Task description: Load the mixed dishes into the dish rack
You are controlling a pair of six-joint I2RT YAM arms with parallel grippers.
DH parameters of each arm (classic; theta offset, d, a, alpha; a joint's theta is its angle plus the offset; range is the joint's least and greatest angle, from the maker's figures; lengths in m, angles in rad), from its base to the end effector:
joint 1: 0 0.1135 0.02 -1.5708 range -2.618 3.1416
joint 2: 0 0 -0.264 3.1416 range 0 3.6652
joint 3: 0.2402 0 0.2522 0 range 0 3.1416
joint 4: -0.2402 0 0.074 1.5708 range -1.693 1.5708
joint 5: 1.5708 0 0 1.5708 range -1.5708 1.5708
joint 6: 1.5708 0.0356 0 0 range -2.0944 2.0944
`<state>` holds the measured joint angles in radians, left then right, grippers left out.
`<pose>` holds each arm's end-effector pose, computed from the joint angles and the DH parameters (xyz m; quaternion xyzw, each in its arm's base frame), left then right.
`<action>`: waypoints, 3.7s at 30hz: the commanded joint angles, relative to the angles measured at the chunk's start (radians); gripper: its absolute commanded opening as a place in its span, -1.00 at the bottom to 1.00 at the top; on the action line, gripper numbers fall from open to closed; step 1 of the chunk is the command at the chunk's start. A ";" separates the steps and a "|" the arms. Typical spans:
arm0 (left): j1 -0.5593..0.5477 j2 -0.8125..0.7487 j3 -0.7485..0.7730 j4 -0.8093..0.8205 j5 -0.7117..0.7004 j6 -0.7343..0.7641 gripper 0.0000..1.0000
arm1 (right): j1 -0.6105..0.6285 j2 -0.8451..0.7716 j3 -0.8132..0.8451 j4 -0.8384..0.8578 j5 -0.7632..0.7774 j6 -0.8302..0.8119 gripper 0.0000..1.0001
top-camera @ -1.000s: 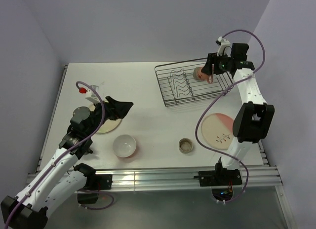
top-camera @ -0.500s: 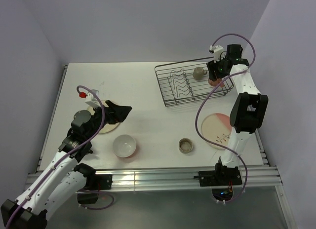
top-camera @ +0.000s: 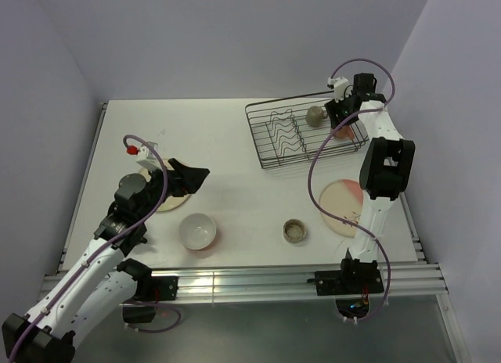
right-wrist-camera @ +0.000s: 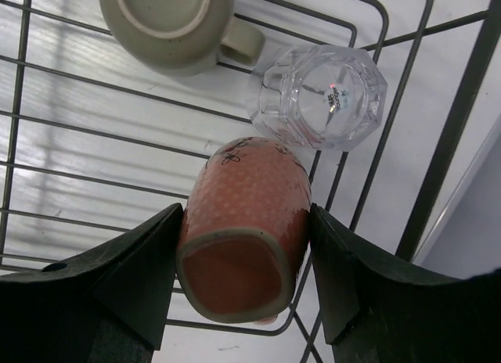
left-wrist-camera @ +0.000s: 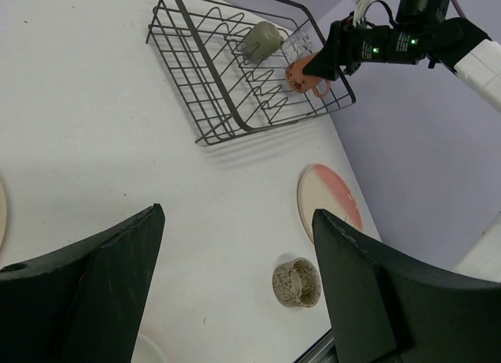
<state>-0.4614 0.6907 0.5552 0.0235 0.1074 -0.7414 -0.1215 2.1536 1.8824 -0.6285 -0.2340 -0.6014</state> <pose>0.1559 -0.0818 0.2958 -0.0685 0.7422 -0.4095 0.5261 0.4824 -0.0506 0.2410 -0.2602 0.9018 -0.0126 0.3449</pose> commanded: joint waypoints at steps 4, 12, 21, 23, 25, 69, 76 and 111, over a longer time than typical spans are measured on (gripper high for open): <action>0.006 0.021 0.012 0.029 -0.003 0.010 0.66 | -0.003 0.026 0.073 0.058 0.022 -0.006 -0.82; 0.006 0.046 0.023 0.033 0.003 0.014 0.67 | -0.009 0.051 0.066 0.049 0.039 -0.001 -0.43; 0.006 0.072 0.035 0.046 0.014 0.020 0.67 | -0.029 0.037 0.038 0.055 0.051 0.020 0.02; 0.006 0.072 0.035 0.049 0.014 0.019 0.66 | -0.035 0.032 0.029 0.056 0.051 0.028 0.07; 0.006 0.072 0.034 0.049 0.015 0.019 0.67 | -0.038 0.025 0.021 0.059 0.048 0.034 0.15; -0.005 0.156 0.110 -0.020 0.219 0.051 0.46 | -0.041 -0.273 0.127 -0.170 -0.307 -0.052 0.66; -0.250 0.420 0.256 -0.069 0.209 0.089 0.31 | 0.025 -0.605 -0.294 -0.252 -0.717 -0.121 0.61; -0.681 1.282 0.870 -0.479 -0.215 0.042 -0.31 | 0.017 -1.011 -0.862 0.039 -0.749 0.195 0.60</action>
<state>-1.1385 1.9541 1.3716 -0.4004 -0.0254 -0.6735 -0.1017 1.1866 1.0260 -0.6144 -0.9543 -0.4236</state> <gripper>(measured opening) 0.344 0.799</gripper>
